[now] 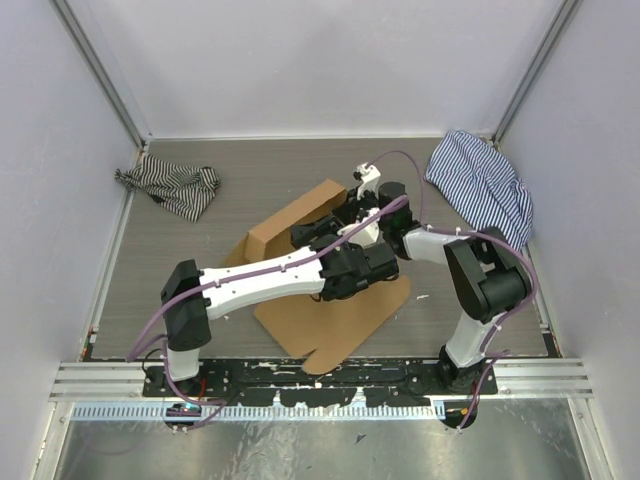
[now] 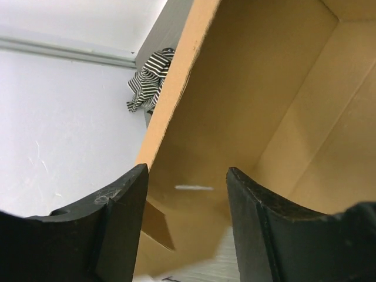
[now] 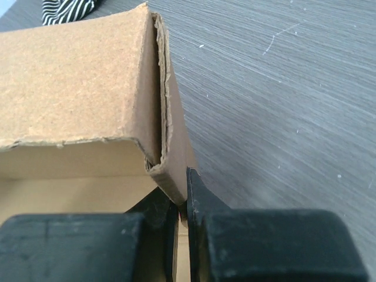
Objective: Fold the paper box
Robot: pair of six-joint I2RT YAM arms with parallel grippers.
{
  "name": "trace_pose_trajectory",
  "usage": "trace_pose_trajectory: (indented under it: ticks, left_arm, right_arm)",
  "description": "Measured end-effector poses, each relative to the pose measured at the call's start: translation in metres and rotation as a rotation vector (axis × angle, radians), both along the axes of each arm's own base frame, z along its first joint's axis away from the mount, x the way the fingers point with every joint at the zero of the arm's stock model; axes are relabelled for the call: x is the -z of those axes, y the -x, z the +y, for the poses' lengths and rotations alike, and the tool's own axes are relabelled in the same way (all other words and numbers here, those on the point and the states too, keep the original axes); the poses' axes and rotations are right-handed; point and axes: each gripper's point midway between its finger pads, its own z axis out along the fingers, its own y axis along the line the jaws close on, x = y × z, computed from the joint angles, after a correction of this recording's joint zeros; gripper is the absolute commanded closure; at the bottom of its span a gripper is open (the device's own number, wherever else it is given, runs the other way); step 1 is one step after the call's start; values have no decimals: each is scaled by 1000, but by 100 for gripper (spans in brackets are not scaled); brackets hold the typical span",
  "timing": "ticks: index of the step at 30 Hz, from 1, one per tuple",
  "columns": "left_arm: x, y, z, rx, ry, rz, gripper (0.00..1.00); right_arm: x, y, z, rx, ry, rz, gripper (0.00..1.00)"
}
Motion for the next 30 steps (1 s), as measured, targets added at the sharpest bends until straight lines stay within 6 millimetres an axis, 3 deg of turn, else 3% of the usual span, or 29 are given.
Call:
trace_pose_trajectory:
  ticks: [5, 9, 11, 15, 18, 23, 27, 30]
  left_arm:
    - [-20, 18, 11, -68, 113, -78, 39]
    - [-55, 35, 31, -124, 353, -175, 38]
    - [-73, 40, 49, -158, 510, -227, 36]
    - [-91, 52, 110, -207, 704, -298, 30]
    - [-85, 53, 136, -223, 797, -330, 30]
    - [-48, 34, 165, -315, 944, -324, 30]
    - [-19, 1, 190, -458, 1050, -302, 31]
    - [-9, -22, 194, -495, 1072, -278, 31]
  right_arm:
    - [-2, 8, -15, 137, 40, -8, 99]
    - [-7, 5, -35, 232, 84, -18, 99]
    - [-11, 5, -44, 263, 111, -26, 99]
    - [-24, 12, -61, 324, 158, -30, 99]
    - [-35, 22, -78, 381, 183, -44, 99]
    - [-45, 37, -102, 464, 221, -46, 99]
    - [-29, 42, -115, 514, 268, -10, 99]
    - [-16, 46, -120, 531, 296, 25, 99]
